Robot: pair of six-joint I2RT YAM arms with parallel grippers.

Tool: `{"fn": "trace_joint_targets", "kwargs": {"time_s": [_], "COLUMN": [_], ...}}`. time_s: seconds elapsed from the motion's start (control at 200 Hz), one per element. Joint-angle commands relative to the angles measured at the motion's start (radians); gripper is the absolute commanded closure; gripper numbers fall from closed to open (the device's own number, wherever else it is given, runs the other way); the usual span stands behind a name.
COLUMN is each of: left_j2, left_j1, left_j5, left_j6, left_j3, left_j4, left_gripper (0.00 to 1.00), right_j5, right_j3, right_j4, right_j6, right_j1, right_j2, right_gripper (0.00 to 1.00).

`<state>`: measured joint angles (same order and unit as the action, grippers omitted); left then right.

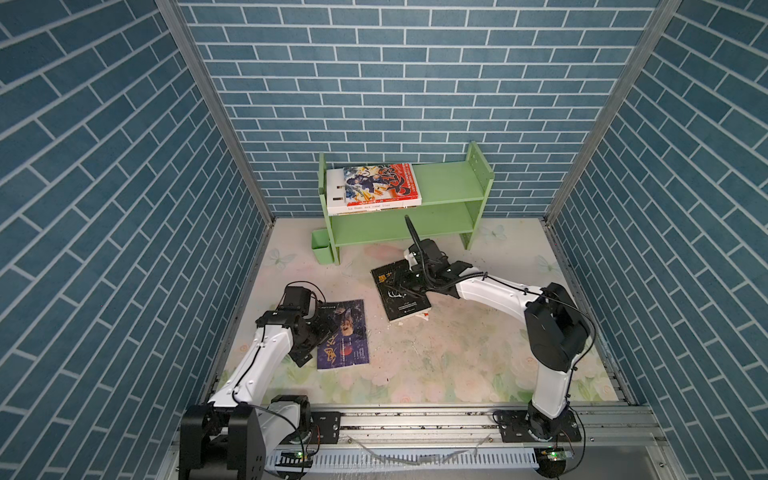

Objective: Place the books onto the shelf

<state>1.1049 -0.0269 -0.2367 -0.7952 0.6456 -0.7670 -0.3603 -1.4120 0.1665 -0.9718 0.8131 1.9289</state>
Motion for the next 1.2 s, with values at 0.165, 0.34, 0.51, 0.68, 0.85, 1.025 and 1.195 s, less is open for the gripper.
{"fn": "trace_joint_targets", "kwargs": {"time_s": [0.165,0.34,0.51,0.68,0.85,1.025,1.195], "left_j2": [0.036,0.077,0.112,0.193,0.302,0.401,0.455], "left_j1": [0.028,0.028,0.028,0.028,0.028,0.028,0.028], "left_j5": [0.026,-0.014,-0.034,-0.087,-0.196,-0.307,-0.331], "left_j6": [-0.001,-0.010,0.009,0.006,-0.016,-0.070,-0.063], "left_j3": [-0.041,-0.044,-0.026,-0.026,-0.028,-0.035,0.017], "left_j4": [0.128,0.210,0.237,0.307,0.418,0.566,0.567], "left_gripper": [0.00,0.00,0.00,0.00,0.00,0.00,0.01], "right_j5": [-0.016,0.065,0.074,0.063,-0.038,-0.221,-0.242], "right_j3": [-0.257,-0.276,-0.326,-0.393,-0.391,-0.333,-0.300], "right_j4": [0.072,0.135,0.179,0.220,0.132,-0.198,-0.328], "right_j6": [0.005,-0.001,0.004,0.012,-0.013,-0.120,-0.153], "right_j1": [0.113,0.127,0.132,0.138,0.146,0.144,0.141], "right_j2": [0.252,0.316,0.370,0.425,0.463,0.462,0.406], "right_gripper": [0.44,0.42,0.42,0.42,0.43,0.47,0.52]}}
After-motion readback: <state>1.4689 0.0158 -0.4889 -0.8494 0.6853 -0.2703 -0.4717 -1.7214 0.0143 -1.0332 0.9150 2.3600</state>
